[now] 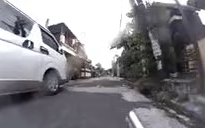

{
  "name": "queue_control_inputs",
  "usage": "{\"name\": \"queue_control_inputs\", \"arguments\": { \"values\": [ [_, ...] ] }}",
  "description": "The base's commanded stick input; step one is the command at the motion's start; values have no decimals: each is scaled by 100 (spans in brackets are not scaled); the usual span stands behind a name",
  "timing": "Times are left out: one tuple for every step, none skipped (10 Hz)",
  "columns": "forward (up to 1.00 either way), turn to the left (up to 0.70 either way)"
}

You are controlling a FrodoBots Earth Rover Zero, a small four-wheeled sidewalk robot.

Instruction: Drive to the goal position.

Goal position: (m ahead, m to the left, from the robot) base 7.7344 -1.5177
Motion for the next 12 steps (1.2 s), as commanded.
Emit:
{"name": "queue_control_inputs", "arguments": {
  "values": [
    [85,0],
    [85,0],
    [85,0],
    [85,0],
    [85,-1],
    [85,-10],
    [85,-27],
    [85,-33],
    [85,-33],
    [85,-31],
    [85,-26],
    [85,-22]
  ]
}}
